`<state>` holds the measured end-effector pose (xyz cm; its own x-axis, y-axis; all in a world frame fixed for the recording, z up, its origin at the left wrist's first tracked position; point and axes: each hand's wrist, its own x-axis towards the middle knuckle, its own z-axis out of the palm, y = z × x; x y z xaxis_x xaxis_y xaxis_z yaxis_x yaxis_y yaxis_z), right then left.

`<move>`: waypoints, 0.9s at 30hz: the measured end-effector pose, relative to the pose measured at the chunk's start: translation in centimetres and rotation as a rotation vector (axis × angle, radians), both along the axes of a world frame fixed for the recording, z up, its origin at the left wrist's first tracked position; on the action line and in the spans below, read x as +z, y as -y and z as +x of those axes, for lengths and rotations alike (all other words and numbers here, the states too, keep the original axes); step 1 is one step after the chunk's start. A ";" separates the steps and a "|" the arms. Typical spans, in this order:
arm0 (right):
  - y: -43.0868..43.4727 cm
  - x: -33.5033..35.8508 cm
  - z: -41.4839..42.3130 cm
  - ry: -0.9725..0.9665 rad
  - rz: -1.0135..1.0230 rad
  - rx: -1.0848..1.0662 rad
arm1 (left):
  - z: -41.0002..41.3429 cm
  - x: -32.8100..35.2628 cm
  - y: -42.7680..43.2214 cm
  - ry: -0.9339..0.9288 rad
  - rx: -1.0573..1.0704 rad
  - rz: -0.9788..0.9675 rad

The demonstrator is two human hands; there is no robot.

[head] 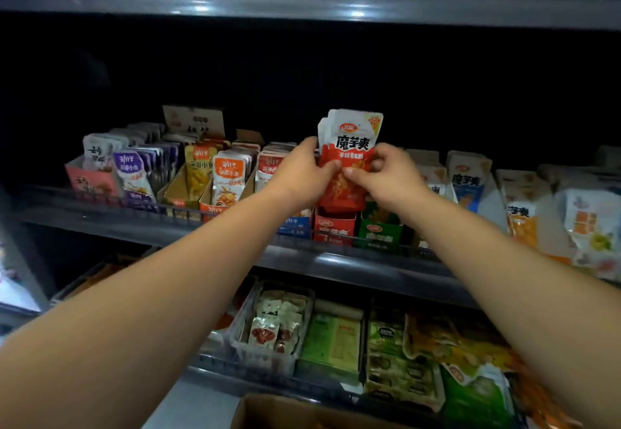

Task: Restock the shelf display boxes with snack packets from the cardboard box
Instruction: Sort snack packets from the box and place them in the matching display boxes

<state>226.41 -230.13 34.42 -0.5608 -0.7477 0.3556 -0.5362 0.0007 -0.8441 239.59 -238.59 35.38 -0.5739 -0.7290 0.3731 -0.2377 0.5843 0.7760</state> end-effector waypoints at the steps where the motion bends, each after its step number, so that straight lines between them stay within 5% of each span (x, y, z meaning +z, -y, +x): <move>1: 0.5 0.0 -0.3 -0.030 0.014 -0.013 | -0.3 -0.3 0.3 -0.012 0.017 -0.023; 12: 1.9 -1.1 -1.2 -0.227 0.119 -0.034 | -1.8 -1.9 1.0 -0.024 -0.005 0.072; 27: 1.5 -2.5 -1.6 -0.246 0.083 -0.061 | -1.2 -4.1 0.7 -0.202 0.088 0.106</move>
